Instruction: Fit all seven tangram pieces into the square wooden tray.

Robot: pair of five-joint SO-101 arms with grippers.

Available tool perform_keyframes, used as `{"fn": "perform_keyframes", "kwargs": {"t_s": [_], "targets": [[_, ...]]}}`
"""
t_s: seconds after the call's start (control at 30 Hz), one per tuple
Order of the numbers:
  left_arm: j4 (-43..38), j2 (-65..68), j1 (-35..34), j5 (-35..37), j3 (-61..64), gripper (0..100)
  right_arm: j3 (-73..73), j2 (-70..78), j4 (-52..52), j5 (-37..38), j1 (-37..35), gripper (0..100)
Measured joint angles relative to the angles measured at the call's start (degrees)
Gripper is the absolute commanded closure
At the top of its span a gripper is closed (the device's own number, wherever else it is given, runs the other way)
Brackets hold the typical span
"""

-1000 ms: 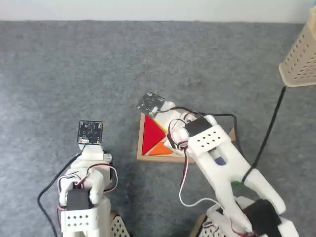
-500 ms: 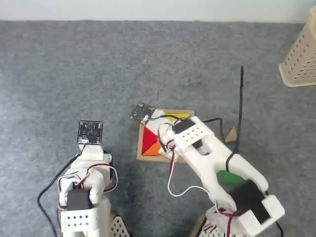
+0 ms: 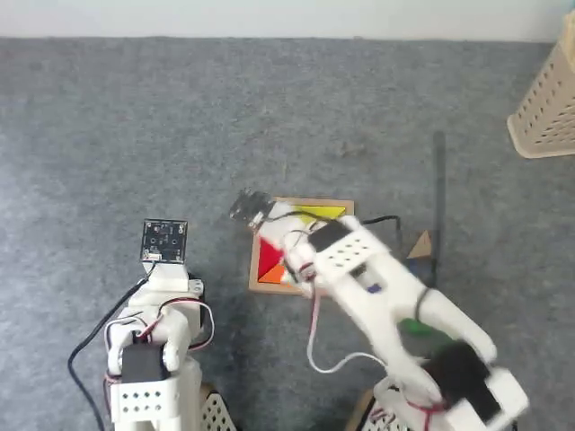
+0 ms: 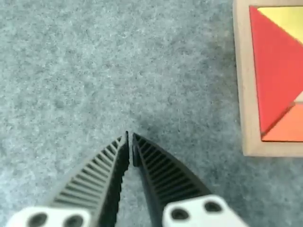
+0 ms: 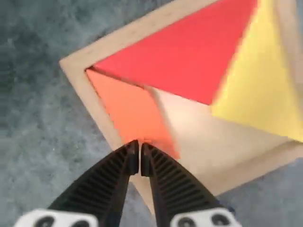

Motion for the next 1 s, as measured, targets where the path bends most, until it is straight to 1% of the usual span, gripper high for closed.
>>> {"fn": "perform_keyframes", "kwargs": {"t_s": [0.1,0.17,0.27,0.33,0.43,0.47,0.57,0.73,0.8,0.9,1.0], "targets": [[0.0,0.0,0.0,0.0,0.0,99,0.0,-7.6,2.5,-0.1,4.8,99.2],[0.0,0.0,0.0,0.0,0.0,99,0.0,-12.8,4.5,-0.1,9.6,99.2],[0.0,0.0,0.0,0.0,0.0,99,0.0,-17.8,10.3,-0.1,17.5,99.1],[0.0,0.0,0.0,0.0,0.0,99,0.1,-17.9,14.0,0.7,21.6,95.9],[0.0,0.0,0.0,0.0,0.0,99,0.1,-15.5,15.0,0.3,28.4,88.3],[0.0,0.0,0.0,0.0,0.0,99,0.1,-13.7,15.0,-0.8,30.2,86.8],[0.0,0.0,0.0,0.0,0.0,99,-1.4,-6.9,12.8,-6.1,33.7,86.5],[0.0,0.0,0.0,0.0,0.0,99,-6.1,3.4,10.6,-19.1,37.8,86.4],[0.0,0.0,0.0,0.0,0.0,99,-7.9,6.9,10.5,-23.2,39.3,86.2],[0.0,0.0,0.0,0.0,0.0,99,-9.8,10.9,10.4,-27.1,41.0,86.1],[0.0,0.0,0.0,0.0,0.0,99,-12.2,14.6,10.4,-29.5,41.1,86.1]]}}
